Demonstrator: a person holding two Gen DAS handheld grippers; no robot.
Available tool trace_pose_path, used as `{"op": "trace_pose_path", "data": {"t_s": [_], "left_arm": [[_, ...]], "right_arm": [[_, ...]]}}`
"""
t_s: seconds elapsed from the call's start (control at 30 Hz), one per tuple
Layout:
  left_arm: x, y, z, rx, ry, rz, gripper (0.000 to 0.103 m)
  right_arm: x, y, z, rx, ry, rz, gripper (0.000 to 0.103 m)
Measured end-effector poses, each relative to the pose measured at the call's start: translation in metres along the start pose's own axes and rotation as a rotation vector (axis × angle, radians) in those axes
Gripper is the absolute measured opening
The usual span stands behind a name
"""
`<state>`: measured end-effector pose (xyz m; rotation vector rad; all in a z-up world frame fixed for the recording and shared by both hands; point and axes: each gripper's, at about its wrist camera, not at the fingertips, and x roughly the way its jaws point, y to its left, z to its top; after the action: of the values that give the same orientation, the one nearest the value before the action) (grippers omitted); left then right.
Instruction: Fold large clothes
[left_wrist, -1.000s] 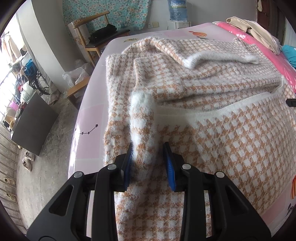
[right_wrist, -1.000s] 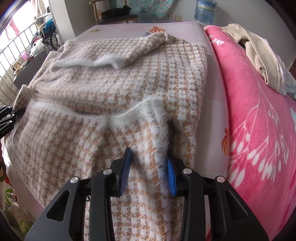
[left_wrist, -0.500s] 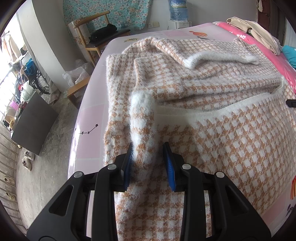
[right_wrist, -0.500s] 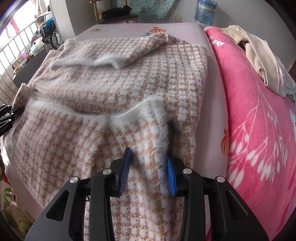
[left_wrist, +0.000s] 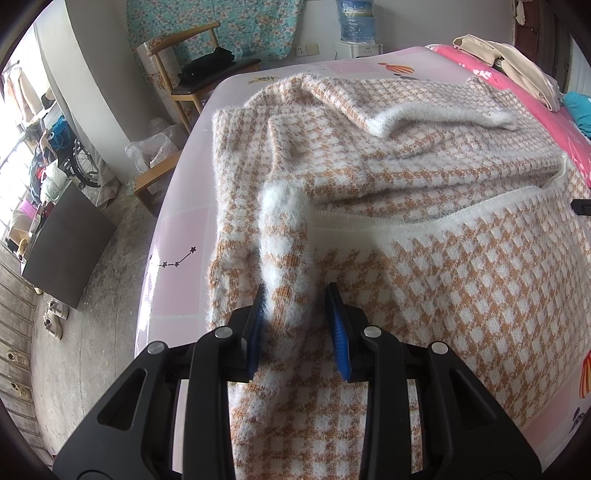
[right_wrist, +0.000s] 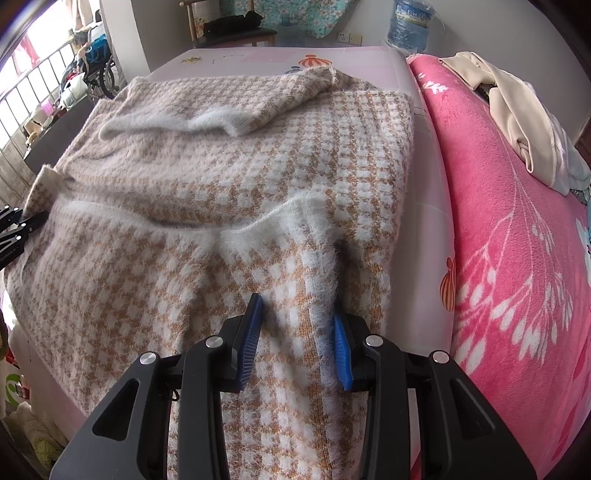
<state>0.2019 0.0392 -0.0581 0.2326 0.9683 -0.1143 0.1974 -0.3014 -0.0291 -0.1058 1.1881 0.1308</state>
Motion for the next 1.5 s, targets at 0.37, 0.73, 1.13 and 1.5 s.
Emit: {"op": "trace_pose_path", "data": {"t_s": [0.37,0.73,1.13,1.5], "left_arm": [[-0.012,0.005,-0.005,-0.057,-0.042,-0.014,0.011],[-0.079,0.004,-0.019,-0.066,-0.223,0.01,0.009],[-0.157,0.018,0.031,-0.06,-0.45,0.069,0.007],[-0.061,0.04,0.191,-0.019,-0.367,0.065,0.008]], "right_arm": [[-0.018,0.012,-0.003,-0.04,-0.059,-0.05,0.009],[-0.084,0.021,-0.029,-0.034,-0.234,-0.076,0.008],[-0.16,0.012,-0.01,-0.003,-0.463,-0.064,0.007],[-0.1,-0.031,0.147,0.038,-0.471,-0.086,0.008]]}}
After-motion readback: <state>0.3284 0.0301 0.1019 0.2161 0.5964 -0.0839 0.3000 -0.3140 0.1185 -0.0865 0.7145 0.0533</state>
